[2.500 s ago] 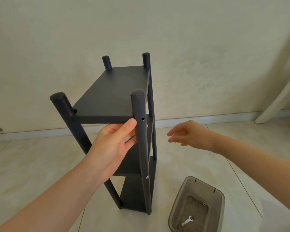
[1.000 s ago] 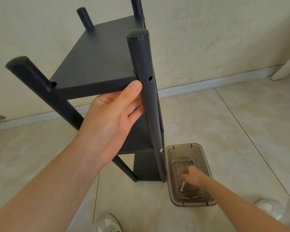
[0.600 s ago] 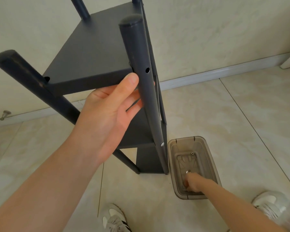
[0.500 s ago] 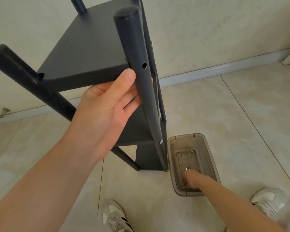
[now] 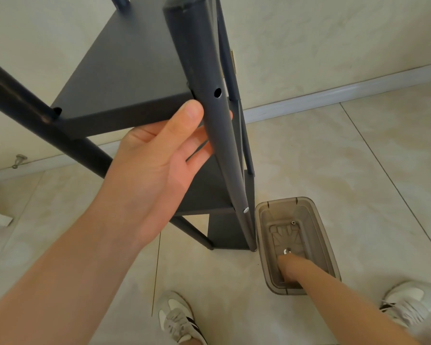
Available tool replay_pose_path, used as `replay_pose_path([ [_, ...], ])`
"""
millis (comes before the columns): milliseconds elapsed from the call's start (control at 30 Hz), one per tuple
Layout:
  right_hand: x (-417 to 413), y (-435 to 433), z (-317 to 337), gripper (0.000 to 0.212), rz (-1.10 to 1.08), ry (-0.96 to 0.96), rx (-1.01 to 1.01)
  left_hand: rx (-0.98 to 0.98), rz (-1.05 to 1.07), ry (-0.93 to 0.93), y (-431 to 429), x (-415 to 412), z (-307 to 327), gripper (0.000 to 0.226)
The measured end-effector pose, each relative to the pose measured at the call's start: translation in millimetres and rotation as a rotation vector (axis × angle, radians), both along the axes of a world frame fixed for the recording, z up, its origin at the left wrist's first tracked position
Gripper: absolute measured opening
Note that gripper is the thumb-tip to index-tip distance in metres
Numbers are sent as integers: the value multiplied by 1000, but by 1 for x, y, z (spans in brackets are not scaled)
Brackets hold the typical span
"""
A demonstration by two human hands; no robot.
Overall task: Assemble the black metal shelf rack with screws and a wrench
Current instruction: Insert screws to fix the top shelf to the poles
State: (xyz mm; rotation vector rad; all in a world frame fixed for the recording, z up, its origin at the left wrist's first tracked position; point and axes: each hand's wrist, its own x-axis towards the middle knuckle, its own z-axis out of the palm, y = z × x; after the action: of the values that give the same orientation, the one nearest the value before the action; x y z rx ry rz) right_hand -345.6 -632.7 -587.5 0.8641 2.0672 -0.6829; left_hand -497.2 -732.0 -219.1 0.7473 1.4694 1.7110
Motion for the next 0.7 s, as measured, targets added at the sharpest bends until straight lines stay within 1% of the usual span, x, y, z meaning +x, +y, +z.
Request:
replay_pose_path([
  [33,1,1,1,33,-30,14,2,2,-2,-7,0,-1,-1,32],
  [200,2,8,8,33,37,-2,-31,15,-48,8,0,-4,-2,27],
  [233,2,9,14,32,53,-13,-44,34,-78,-15,0,-4,-1,25],
  [333,-1,18,30,30,59,38,-32,87,-159,-107,2,-3,3,19],
  [367,-5,22,43,29,56,54,-28,91,-160,-113,3,-3,3,19],
  [400,-9,28,55,23,58,71,-18,93,-153,-112,3,-4,3,19],
  [433,-14,36,71,11,68,75,-21,94,-143,-104,3,-4,3,20],
  [467,-19,44,90,6,91,59,-50,93,-134,-97,3,-4,4,24],
  [500,-25,54,111,14,92,17,-87,89,-122,-96,3,-3,5,29],
  [567,-36,76,161,16,88,-27,-120,83,-95,-103,3,-2,6,37],
  [600,-41,86,185,14,93,-8,-99,81,-87,-109,3,-1,6,39],
  [667,-47,97,234,8,96,95,-28,82,-80,-112,2,0,7,41],
  [700,-48,99,257,12,101,155,-8,80,-76,-112,2,1,7,43],
])
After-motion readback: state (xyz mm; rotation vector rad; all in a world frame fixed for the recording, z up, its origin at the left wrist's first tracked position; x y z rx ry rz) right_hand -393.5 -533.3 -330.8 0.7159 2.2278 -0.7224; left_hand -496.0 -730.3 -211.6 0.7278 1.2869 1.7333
